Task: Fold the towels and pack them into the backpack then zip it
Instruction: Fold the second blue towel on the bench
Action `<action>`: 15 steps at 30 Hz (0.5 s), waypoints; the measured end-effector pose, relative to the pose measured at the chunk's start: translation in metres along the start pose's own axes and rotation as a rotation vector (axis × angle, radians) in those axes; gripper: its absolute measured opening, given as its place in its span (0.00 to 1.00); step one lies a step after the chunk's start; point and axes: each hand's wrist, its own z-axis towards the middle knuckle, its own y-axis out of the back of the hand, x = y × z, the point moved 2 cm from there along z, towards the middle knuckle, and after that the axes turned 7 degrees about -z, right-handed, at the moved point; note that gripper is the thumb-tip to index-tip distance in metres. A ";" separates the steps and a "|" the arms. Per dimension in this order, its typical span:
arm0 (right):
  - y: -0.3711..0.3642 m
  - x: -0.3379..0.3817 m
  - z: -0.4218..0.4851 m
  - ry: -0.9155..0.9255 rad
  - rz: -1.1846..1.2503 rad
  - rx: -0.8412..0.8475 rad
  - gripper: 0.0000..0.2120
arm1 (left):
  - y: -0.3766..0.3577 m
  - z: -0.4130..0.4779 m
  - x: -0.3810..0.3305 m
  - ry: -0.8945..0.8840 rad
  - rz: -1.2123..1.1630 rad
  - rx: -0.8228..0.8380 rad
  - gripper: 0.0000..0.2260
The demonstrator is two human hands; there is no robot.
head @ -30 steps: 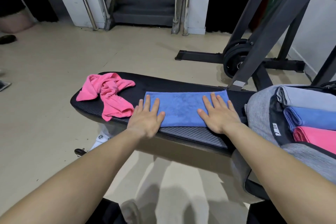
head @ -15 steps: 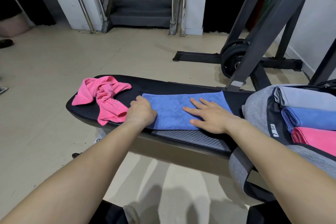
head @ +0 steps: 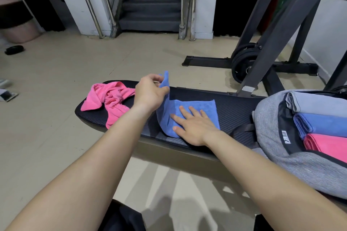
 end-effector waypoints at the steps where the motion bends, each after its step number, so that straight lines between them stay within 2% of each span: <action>1: 0.005 0.001 -0.001 0.011 0.010 -0.014 0.28 | -0.005 -0.002 -0.003 -0.008 -0.003 0.011 0.11; 6: 0.037 -0.045 -0.033 -0.060 -0.038 -0.176 0.23 | -0.038 -0.015 -0.010 -0.019 0.090 0.117 0.10; 11: 0.021 -0.097 -0.063 -0.189 -0.055 -0.012 0.31 | -0.077 -0.033 -0.006 -0.037 0.228 0.238 0.08; 15: 0.006 -0.106 -0.068 -0.197 -0.095 0.097 0.35 | -0.100 -0.044 -0.007 -0.064 0.335 0.285 0.09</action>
